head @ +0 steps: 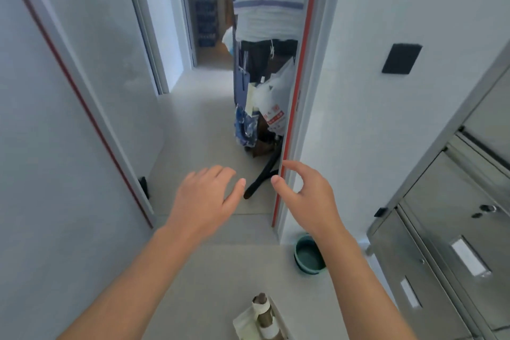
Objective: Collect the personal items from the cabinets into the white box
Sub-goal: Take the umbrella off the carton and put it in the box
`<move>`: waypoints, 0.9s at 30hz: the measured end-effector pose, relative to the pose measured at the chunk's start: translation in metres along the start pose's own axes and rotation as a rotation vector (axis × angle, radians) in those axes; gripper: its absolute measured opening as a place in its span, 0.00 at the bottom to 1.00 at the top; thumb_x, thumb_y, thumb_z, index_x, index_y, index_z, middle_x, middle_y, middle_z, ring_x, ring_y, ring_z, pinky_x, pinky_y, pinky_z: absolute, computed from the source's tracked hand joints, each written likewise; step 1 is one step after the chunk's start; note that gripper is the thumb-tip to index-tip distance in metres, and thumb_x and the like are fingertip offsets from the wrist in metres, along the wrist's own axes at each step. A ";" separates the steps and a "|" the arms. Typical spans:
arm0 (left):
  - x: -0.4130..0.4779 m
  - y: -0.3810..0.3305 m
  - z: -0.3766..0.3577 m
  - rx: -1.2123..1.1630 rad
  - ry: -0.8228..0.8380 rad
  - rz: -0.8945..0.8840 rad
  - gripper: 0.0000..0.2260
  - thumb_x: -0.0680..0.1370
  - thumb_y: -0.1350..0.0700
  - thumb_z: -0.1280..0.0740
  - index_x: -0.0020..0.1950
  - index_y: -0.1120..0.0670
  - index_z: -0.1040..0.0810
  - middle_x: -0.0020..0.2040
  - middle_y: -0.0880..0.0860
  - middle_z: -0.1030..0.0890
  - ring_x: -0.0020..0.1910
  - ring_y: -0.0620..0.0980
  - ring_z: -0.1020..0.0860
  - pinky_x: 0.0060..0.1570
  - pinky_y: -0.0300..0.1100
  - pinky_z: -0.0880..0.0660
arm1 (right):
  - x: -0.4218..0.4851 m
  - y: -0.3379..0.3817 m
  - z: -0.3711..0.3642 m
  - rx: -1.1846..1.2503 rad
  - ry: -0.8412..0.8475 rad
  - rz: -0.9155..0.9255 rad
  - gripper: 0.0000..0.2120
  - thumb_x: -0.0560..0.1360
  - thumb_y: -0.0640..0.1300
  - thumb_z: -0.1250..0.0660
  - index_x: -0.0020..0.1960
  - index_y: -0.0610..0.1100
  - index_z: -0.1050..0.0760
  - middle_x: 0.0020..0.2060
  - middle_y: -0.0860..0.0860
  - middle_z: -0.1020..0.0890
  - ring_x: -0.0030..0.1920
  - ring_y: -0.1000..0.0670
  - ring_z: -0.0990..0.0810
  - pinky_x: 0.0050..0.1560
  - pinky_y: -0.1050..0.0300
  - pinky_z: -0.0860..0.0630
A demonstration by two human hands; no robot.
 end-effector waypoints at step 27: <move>-0.439 -0.016 0.239 0.436 -0.395 1.059 0.20 0.80 0.40 0.47 0.56 0.48 0.20 0.53 0.45 0.17 0.48 0.53 0.19 0.46 0.44 0.29 | -0.274 0.279 -0.111 0.351 0.857 0.844 0.25 0.76 0.57 0.28 0.70 0.50 0.24 0.67 0.52 0.20 0.69 0.52 0.25 0.71 0.56 0.32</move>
Point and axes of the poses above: each hand's wrist, its own x-axis towards the middle knuckle, its own z-axis out of the back of the hand, y = z × x, the point moved 3 cm from there along x, towards the middle knuckle
